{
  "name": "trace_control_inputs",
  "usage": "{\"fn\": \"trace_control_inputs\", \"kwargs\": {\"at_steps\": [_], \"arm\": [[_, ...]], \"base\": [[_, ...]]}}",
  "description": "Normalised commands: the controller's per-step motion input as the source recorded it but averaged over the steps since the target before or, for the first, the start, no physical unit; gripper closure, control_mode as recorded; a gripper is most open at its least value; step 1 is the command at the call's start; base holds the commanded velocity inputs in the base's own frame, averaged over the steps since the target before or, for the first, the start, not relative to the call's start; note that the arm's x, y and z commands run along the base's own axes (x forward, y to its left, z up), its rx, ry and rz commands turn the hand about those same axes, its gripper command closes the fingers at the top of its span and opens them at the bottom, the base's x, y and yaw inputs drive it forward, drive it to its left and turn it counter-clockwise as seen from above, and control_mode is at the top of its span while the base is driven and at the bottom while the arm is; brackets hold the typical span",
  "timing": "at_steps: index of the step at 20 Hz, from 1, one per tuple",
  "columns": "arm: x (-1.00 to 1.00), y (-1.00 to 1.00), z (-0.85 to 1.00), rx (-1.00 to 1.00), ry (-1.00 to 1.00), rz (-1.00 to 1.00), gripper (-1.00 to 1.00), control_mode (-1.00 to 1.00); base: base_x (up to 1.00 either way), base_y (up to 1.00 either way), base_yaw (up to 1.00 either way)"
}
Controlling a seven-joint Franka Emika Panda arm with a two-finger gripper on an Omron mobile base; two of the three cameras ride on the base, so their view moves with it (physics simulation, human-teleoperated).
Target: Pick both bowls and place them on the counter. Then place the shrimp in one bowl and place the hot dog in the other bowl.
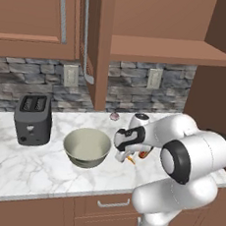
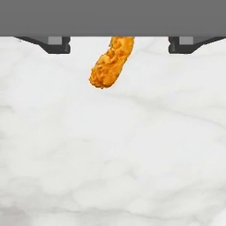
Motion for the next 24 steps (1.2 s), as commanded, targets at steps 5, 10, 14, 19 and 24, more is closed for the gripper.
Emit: {"fn": "trace_control_inputs", "kwargs": {"at_steps": [5, 10, 14, 19, 24], "arm": [[0.04, 0.00, -0.17, 0.00, 0.00, 0.03, 1.00, -1.00], [-0.08, 0.05, -0.14, 0.00, 0.00, 0.00, 1.00, -1.00], [-0.02, 0.37, -0.12, -0.01, 0.00, 0.00, 1.00, -1.00], [-0.06, 0.29, 0.00, 0.00, 0.00, 0.00, 1.00, -1.00], [-0.32, -0.08, 0.62, 0.00, -0.01, -0.04, 1.00, -1.00]], "base": [[0.00, 0.00, 0.00], [0.00, 0.00, 0.00], [0.00, 0.00, 0.00], [0.00, 0.00, 0.00], [0.00, 0.00, 0.00]]}}
